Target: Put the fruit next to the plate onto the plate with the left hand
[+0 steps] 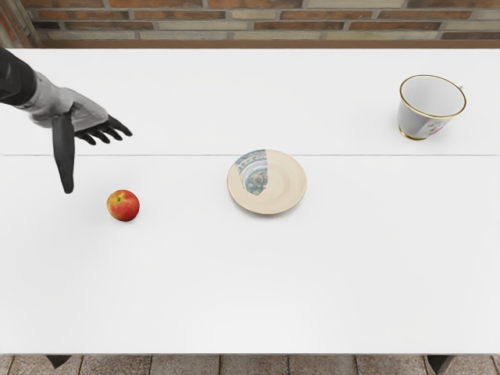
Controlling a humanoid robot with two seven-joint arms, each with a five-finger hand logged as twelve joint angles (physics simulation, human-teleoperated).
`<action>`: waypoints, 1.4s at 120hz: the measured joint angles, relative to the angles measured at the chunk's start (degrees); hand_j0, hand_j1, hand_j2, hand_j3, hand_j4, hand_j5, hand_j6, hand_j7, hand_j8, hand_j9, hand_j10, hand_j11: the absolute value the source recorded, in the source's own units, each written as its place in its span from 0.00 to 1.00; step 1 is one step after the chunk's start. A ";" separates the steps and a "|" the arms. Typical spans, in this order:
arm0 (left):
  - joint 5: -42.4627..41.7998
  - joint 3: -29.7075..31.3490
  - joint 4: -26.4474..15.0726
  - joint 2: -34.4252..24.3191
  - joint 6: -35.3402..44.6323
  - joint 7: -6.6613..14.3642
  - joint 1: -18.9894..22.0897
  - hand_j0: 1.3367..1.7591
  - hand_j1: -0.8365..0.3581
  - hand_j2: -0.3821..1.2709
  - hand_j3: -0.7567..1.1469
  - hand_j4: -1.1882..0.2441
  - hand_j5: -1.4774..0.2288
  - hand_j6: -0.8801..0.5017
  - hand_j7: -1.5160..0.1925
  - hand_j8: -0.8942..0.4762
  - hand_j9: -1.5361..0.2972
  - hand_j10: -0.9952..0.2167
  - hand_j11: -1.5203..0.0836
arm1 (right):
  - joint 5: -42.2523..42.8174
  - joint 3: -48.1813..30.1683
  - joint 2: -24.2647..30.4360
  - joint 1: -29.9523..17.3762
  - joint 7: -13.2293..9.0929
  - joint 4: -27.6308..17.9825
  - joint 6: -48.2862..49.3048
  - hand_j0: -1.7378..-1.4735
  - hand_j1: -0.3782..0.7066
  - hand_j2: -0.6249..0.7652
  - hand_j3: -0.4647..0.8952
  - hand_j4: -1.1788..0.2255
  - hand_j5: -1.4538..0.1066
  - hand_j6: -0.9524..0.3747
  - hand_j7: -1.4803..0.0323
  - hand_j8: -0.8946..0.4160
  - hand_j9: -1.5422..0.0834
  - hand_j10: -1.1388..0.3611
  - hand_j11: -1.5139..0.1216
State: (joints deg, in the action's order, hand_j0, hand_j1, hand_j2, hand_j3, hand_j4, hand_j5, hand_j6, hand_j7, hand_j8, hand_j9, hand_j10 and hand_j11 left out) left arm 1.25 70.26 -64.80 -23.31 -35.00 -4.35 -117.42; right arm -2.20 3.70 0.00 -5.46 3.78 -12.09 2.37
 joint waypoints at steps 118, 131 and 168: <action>-25.08 3.58 -32.96 23.30 53.41 8.58 -6.17 0.76 0.98 0.23 0.40 0.82 0.86 0.63 0.88 0.64 0.83 0.81 0.94 | -0.09 -0.12 0.00 0.01 0.00 0.04 0.00 0.30 0.04 0.45 0.34 0.83 0.92 0.71 0.97 0.67 0.94 0.75 0.92; -28.19 2.92 -33.00 23.31 61.91 8.85 -3.54 0.76 0.96 0.23 0.40 0.81 0.84 0.62 0.87 0.63 0.82 0.80 0.92 | -0.09 -0.12 0.00 0.01 0.00 0.04 0.00 0.30 0.04 0.45 0.34 0.83 0.92 0.71 0.97 0.67 0.94 0.75 0.92; -31.98 0.41 -33.04 23.31 69.57 8.87 1.57 0.76 0.90 0.24 0.40 0.77 0.80 0.57 0.82 0.59 0.77 0.75 0.87 | -0.09 -0.15 0.00 0.01 0.00 0.04 0.00 0.30 0.04 0.45 0.34 0.83 0.92 0.71 0.97 0.67 0.94 0.75 0.92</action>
State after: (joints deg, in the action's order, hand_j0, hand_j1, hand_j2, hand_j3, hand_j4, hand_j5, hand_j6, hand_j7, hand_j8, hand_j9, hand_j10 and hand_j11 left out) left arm -30.73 70.67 -97.84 0.00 34.57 4.52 -115.85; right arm -2.29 3.56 0.00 -5.45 3.78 -12.04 2.37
